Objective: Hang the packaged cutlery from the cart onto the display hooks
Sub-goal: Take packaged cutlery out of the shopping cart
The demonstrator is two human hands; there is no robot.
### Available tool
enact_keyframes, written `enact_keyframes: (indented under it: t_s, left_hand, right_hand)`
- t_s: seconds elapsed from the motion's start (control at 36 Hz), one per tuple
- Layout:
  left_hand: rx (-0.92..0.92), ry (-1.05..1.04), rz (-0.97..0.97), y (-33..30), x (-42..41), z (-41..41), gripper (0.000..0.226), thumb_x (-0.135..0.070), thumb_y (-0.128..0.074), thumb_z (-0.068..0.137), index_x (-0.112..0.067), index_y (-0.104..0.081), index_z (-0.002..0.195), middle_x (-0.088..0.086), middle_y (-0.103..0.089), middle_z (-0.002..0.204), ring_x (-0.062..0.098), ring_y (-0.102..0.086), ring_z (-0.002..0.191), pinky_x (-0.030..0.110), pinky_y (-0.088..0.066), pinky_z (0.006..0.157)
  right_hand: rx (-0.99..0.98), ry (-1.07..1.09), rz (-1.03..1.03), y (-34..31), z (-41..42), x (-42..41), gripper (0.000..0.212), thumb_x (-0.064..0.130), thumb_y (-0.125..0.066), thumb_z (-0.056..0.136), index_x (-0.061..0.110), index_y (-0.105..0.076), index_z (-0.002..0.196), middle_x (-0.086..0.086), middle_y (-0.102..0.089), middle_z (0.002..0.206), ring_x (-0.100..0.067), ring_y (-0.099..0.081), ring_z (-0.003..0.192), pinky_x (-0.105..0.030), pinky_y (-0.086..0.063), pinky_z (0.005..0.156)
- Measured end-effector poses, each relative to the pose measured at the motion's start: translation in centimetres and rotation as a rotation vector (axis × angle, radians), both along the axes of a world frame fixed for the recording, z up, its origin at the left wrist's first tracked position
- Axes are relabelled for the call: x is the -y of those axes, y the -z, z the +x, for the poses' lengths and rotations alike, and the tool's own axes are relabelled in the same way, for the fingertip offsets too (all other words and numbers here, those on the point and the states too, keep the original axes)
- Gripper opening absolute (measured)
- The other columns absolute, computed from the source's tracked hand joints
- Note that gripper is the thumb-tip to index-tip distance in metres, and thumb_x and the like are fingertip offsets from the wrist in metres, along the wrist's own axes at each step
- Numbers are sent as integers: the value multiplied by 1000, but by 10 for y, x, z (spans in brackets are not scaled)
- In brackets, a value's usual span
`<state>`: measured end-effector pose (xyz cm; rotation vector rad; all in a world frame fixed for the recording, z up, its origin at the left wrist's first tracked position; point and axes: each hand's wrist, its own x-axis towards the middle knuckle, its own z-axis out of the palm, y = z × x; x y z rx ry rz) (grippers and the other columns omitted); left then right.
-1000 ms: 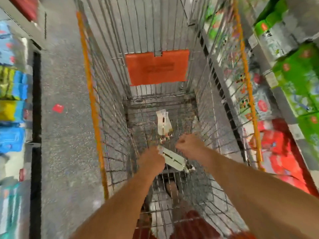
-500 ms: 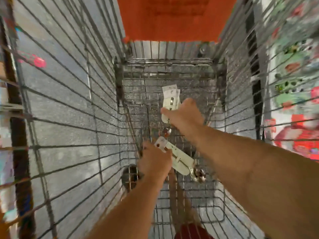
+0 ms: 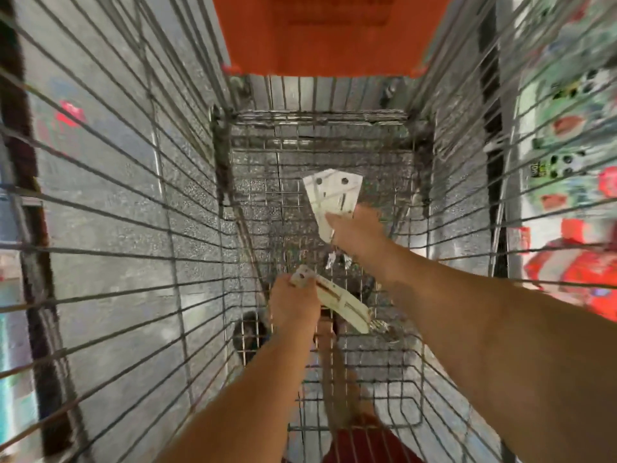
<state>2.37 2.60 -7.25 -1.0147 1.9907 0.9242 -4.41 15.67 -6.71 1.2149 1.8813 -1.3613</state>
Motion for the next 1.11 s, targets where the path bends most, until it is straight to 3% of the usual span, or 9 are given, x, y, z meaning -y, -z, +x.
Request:
enact_keyframes:
  t_s: [0.14, 0.25, 0.33, 0.42, 0.47, 0.56, 0.75, 0.94, 1.11]
  left_hand:
    - [4, -8, 62, -23, 2, -16, 33, -29, -52, 102, -9, -58, 128, 10, -69, 113, 22, -69, 90, 34, -60, 73]
    - [-80, 87, 111, -54, 2, -32, 11, -26, -54, 100, -24, -57, 90, 10, -69, 100, 29, -70, 88, 49, -61, 77]
    - [-124, 161, 155, -80, 2, -43, 12, -25, -58, 99, -20, -62, 89, 9, -69, 90, 31, -71, 85, 52, -61, 73]
    - [-179, 196, 182, -107, 3, -48, 16, -31, -61, 96, -16, -66, 92, 7, -72, 83, 27, -71, 76, 46, -61, 70]
    - [-222, 200, 208, -123, 5, -53, 20, -35, -61, 96, -17, -68, 94, 5, -71, 80, 20, -66, 67, 35, -56, 60]
    - [-259, 166, 278, -150, 7, -59, 15, -32, -60, 98, -20, -64, 89, -6, -64, 73, 8, -59, 60, 13, -44, 41]
    - [-381, 152, 316, -210, 22, -78, 27, -38, -54, 100, -15, -67, 103, 6, -70, 97, 20, -66, 82, 29, -57, 73]
    - [-560, 172, 369, -277, 43, -102, 19, -22, -59, 99, -5, -65, 92, 3, -66, 78, 10, -59, 63, 11, -43, 44]
    - [-646, 22, 461, -322, 60, -111, 19, -31, -71, 90, -13, -66, 94, 7, -73, 90, 25, -70, 84, 43, -60, 79]
  right_hand:
    - [48, -13, -122, -12, 12, -8, 21, 22, -71, 89, 8, -69, 105, -10, -74, 98, -24, -73, 84, -42, -62, 72]
    - [14, -61, -96, -42, 12, -15, 7, 14, -65, 93, 10, -70, 96, -4, -71, 86, -11, -66, 70, -17, -51, 50]
    - [-35, -18, -25, -67, 5, -20, 10, 16, -66, 90, 9, -71, 96, -7, -73, 90, -18, -69, 77, -28, -55, 65]
    - [-59, -43, -59, -97, -4, -20, 7, 17, -66, 91, 13, -61, 90, -5, -69, 90, -22, -67, 87, -34, -55, 82]
    - [-84, 7, -27, -116, -7, -19, 21, 21, -68, 92, 18, -48, 91, 1, -57, 80, -18, -59, 84, -29, -48, 75]
    - [-159, 46, -6, -140, -5, -20, 11, 23, -73, 87, 16, -64, 84, -5, -69, 83, -20, -65, 81, -30, -49, 66]
    - [-229, 107, 9, -206, 2, -26, 33, 32, -61, 96, 12, -65, 123, -9, -68, 116, -30, -64, 104, -40, -52, 90]
    - [-260, -102, -477, -284, 19, -15, 34, 27, -59, 98, 15, -58, 130, -5, -71, 119, -27, -66, 112, -45, -45, 105]
    - [-312, -178, -599, -338, 28, 23, 37, 28, -63, 95, 11, -59, 128, -13, -70, 120, -31, -68, 107, -42, -54, 83]
